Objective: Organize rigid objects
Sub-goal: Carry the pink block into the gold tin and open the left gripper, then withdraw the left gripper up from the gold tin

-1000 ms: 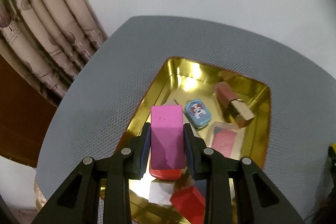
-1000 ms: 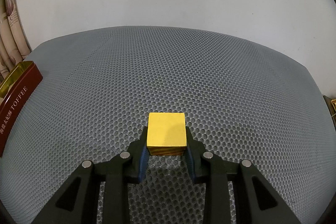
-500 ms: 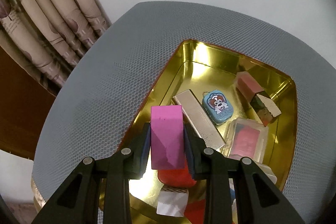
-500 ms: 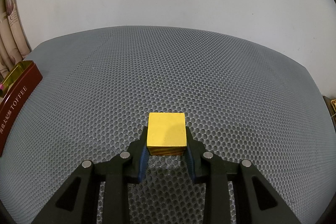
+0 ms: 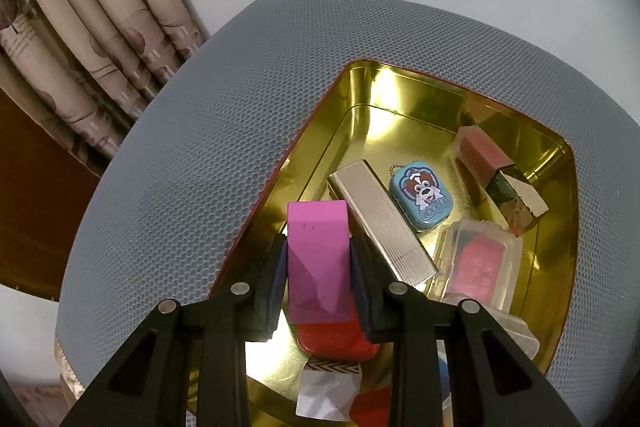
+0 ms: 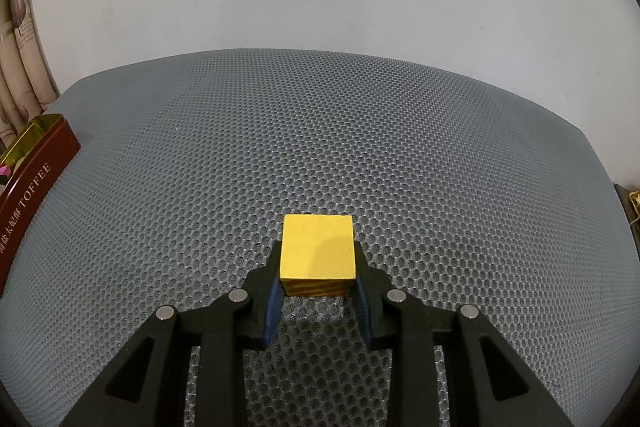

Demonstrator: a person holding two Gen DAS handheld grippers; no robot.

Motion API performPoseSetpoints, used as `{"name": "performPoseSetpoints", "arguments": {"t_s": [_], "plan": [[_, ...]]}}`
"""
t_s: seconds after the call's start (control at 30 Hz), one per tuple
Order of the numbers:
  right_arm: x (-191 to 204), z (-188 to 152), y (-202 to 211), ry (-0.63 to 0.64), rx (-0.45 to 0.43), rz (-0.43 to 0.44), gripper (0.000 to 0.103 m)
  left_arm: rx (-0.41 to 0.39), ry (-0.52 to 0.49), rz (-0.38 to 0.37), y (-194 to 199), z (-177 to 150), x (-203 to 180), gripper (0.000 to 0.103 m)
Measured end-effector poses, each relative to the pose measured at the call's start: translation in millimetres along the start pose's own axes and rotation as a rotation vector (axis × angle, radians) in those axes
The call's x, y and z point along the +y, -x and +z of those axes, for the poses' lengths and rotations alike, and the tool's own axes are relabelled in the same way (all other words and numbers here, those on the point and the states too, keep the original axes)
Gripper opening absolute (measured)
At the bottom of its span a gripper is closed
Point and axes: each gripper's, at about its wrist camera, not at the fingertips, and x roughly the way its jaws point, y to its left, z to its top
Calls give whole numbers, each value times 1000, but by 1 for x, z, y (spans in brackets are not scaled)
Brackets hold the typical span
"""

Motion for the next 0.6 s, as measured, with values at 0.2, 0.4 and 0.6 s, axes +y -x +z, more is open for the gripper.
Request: {"name": "performPoseSetpoints", "arguments": {"t_s": [0.2, 0.4, 0.6], "plan": [[-2, 0, -2, 2, 0, -1, 31, -10, -8, 20, 2, 0, 0, 29], [-5, 1, -5, 3, 0, -1, 31, -36, -12, 29, 12, -1, 0, 31], [-8, 2, -5, 5, 0, -2, 31, -79, 10, 29, 35, -5, 6, 32]]}}
